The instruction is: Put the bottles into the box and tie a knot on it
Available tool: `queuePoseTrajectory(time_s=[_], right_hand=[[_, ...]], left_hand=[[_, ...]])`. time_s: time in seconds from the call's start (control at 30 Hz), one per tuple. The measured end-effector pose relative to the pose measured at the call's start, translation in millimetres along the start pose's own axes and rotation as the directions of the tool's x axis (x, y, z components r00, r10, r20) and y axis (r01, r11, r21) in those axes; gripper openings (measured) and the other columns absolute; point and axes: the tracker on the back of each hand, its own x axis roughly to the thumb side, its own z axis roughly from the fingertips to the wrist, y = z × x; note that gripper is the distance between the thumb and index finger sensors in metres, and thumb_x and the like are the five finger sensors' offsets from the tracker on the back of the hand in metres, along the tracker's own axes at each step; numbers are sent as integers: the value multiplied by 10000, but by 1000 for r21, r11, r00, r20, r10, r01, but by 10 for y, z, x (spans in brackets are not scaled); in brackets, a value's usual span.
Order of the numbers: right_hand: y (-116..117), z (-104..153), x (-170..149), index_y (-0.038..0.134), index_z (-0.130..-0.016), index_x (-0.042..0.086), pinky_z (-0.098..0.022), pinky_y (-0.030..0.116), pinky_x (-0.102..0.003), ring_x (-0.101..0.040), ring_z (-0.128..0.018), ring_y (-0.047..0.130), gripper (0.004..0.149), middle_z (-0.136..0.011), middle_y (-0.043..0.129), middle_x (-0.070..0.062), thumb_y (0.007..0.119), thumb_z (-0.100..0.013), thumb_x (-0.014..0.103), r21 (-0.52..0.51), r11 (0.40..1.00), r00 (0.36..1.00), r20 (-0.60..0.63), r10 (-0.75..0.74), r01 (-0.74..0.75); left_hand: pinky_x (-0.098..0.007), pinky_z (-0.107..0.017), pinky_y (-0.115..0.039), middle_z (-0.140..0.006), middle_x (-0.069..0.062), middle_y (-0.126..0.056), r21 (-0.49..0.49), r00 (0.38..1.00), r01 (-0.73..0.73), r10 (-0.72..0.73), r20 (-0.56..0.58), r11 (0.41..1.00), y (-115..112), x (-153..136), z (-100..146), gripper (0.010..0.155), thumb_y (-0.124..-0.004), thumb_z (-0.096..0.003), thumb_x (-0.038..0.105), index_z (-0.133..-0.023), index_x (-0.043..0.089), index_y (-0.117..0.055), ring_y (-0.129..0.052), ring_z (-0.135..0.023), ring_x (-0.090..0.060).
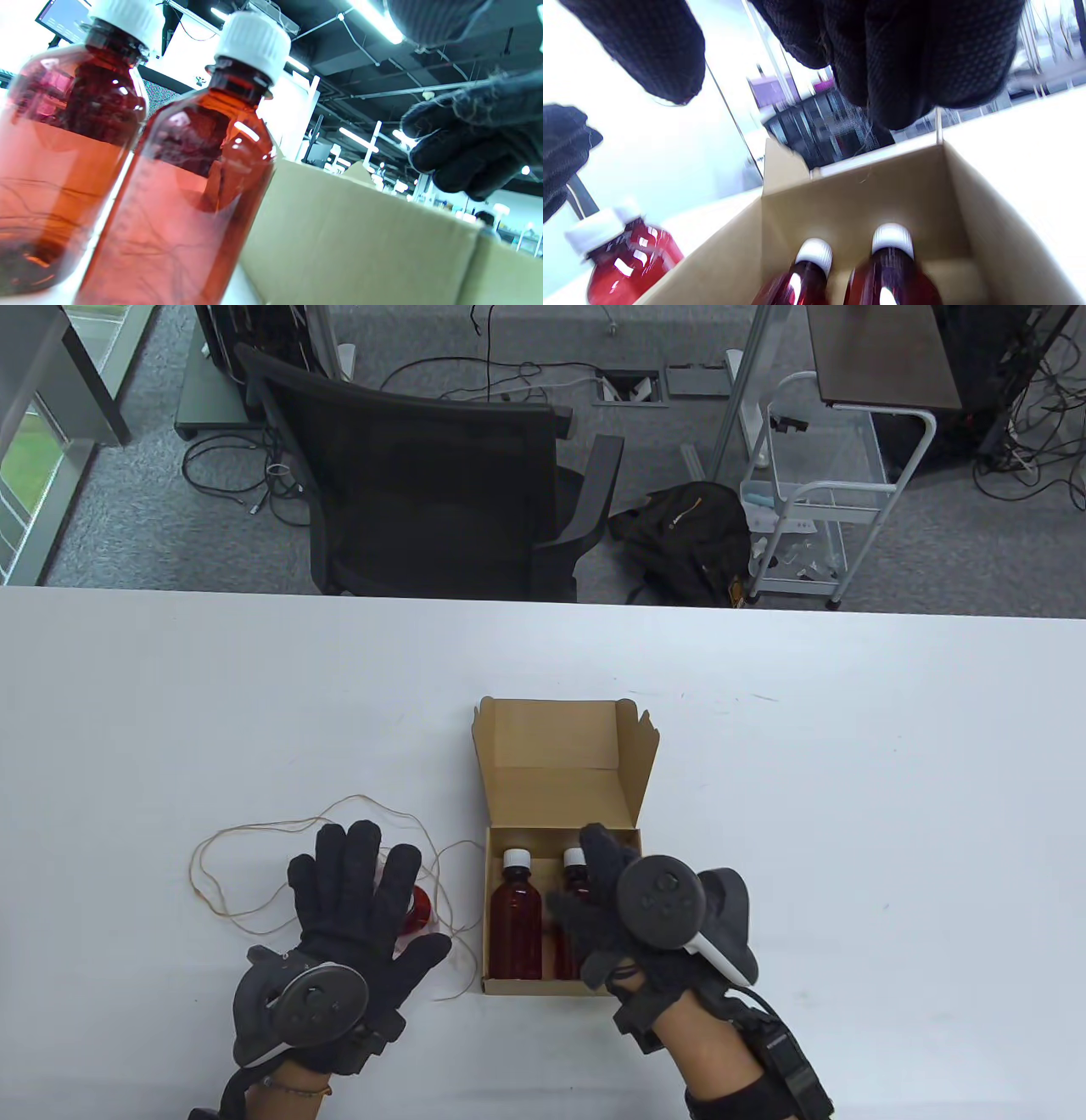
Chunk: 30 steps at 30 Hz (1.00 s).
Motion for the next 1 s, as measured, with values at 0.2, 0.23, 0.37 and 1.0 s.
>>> queuePoseTrajectory(time_s=[0.2,0.23,0.37,1.0], right_hand=[[28,309,-475,455,-1120,120,-654,390,-723,-591,-957,378,867,-1137,407,-278,799,-470,578,-187,980,982,161,100,-69],[63,361,-554,427,-1131,153,-653,306,-735,-582,-974,284,867,-1155,330,-259,784,-472,589,-205,978,983,166,78,-42],[218,448,-799,352,-1141,197,-628,157,-758,-544,-979,95,877,-1168,194,-223,748,-475,607,-199,980,977,210,36,7],[416,502,-1111,330,-1132,191,-624,111,-725,-519,-968,46,853,-1151,150,-220,685,-475,602,-38,988,979,145,-143,150]], left_hand=[[-655,-749,-227,-1285,-206,-160,89,993,-114,113,11,989,103,-77,23,960,-694,-501,673,-1191,291,-146,-148,-1126,-530],[-642,-760,-257,-1288,-205,-184,110,989,-145,144,14,983,125,-101,30,960,-692,-503,674,-1191,286,-147,-182,-1131,-527],[-609,-783,-371,-1292,-198,-305,171,959,-283,282,30,944,190,-199,56,958,-691,-504,676,-1195,262,-174,-328,-1140,-522],[-603,-742,-612,-1206,-231,-602,153,821,-563,570,-8,813,35,-411,52,965,-803,-483,627,-1204,177,-346,-707,-1033,-521]])
